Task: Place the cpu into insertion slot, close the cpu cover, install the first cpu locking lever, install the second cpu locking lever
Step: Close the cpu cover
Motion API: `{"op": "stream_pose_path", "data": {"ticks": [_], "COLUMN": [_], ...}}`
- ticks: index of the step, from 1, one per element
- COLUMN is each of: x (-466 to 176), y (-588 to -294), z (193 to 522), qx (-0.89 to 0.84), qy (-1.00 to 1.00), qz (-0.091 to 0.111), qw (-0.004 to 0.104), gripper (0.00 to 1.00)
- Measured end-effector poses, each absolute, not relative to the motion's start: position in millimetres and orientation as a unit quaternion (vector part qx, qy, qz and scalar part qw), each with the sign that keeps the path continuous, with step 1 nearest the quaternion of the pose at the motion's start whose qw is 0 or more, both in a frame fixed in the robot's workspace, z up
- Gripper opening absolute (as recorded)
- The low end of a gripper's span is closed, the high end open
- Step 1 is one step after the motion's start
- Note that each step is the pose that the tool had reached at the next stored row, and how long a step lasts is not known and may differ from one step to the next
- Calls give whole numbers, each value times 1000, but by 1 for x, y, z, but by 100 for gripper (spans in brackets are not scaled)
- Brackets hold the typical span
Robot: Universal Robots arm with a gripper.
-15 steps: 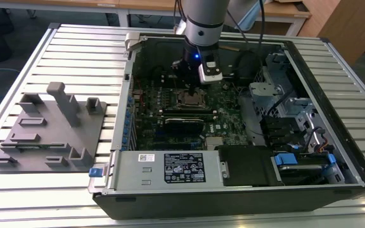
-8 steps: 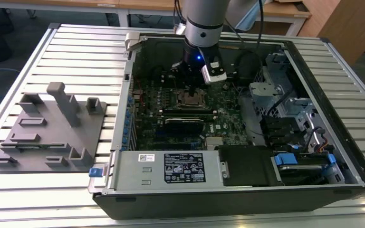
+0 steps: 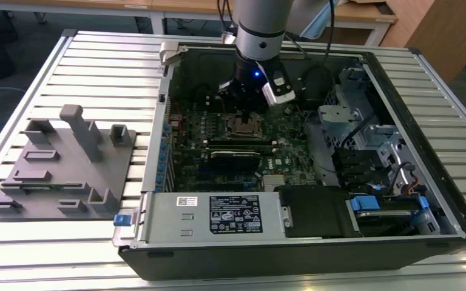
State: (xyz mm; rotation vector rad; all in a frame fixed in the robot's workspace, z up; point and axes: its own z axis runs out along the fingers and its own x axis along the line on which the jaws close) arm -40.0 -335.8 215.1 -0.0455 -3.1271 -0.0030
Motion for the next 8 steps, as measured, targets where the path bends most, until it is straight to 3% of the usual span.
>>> {"op": "stream_pose_path", "data": {"ticks": [8], "x": [-41], "y": [-336], "z": [215], "qx": [-4], "qy": [-1000], "qz": [-1], "qw": [7], "gripper": [10]}}
